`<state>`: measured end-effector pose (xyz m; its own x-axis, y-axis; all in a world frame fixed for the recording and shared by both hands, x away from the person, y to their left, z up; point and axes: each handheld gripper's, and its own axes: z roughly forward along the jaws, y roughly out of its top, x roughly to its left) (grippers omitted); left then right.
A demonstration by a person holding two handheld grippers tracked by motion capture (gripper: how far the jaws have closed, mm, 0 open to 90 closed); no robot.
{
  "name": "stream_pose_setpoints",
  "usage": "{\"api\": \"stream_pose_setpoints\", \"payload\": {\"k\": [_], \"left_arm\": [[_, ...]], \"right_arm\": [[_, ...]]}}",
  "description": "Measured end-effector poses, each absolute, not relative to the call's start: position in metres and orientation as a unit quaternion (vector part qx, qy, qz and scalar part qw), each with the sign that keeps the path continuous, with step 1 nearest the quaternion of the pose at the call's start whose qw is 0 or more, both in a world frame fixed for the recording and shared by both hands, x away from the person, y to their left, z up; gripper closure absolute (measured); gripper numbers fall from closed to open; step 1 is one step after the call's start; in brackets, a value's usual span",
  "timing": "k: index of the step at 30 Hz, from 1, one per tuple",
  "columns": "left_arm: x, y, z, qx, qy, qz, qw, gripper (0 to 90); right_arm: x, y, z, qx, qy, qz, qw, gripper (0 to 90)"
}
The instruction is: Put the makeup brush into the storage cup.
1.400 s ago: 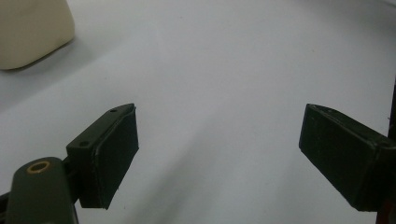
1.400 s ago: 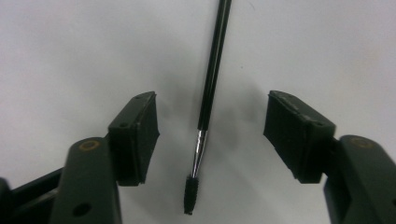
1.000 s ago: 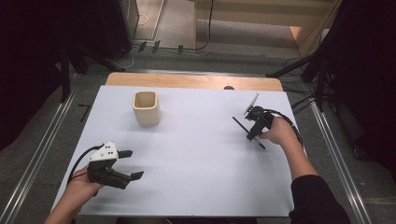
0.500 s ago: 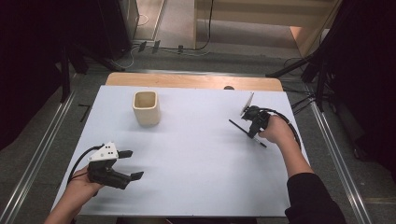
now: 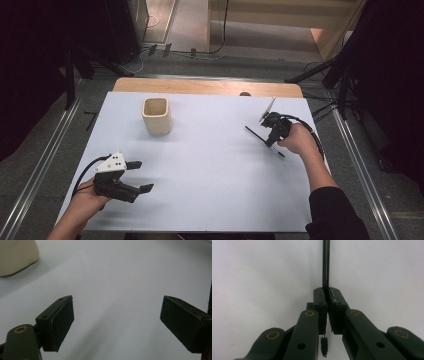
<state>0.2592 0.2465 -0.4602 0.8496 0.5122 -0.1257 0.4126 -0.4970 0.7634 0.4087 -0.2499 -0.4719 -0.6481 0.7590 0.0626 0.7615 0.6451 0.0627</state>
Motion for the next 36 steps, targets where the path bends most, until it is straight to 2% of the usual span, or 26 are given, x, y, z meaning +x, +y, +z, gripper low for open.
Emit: {"api": "stream_pose_setpoints", "payload": {"k": [10, 21, 36], "left_arm": [[0.259, 0.246, -0.46, 0.864, 0.268, 0.055, 0.423, 12.0], [0.26, 0.245, -0.46, 0.863, 0.266, 0.052, 0.427, 12.0], [0.265, 0.241, -0.458, 0.854, 0.267, 0.038, 0.445, 12.0]], "right_arm": [[0.398, -0.25, -0.447, -0.439, -0.892, -0.106, 0.015, 87.1], [0.371, -0.245, -0.43, -0.448, -0.875, -0.185, 0.01, 87.1], [0.337, -0.235, -0.433, -0.424, -0.87, -0.253, 0.011, 87.2]]}}
